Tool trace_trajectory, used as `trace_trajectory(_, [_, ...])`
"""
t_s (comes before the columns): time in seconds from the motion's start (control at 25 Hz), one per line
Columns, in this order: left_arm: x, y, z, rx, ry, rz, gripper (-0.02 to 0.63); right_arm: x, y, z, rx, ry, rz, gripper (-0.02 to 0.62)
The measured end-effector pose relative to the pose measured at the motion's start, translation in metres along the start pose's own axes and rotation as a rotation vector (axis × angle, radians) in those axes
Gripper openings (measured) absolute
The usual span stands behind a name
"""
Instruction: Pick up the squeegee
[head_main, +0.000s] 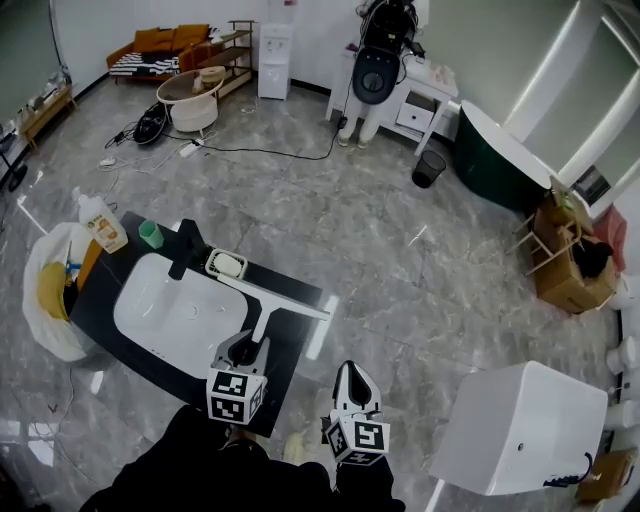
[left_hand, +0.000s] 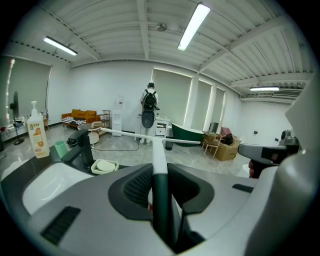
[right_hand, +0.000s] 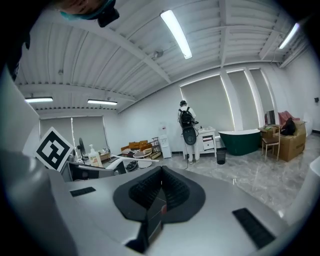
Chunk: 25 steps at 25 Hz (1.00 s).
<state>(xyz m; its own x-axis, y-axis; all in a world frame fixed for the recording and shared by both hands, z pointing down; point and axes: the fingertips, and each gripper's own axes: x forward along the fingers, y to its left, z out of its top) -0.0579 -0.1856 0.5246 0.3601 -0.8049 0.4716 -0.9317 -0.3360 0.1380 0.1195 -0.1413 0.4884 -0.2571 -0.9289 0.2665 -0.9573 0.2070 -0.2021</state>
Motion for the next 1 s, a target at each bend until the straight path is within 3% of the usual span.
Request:
trace_trajectory(0.48, [-0.076, -0.003, 0.016, -0.005, -0.103, 0.076, 0.106, -0.029, 0.041, 0.021, -0.05, -0.052, 0.12, 0.015])
trace_trajectory(1.0, [-0.163, 0.012, 0.009, -0.03, -0.191, 0.217, 0.106, -0.052, 0.102, 0.023, -0.103, -0.079, 0.293, 0.015])
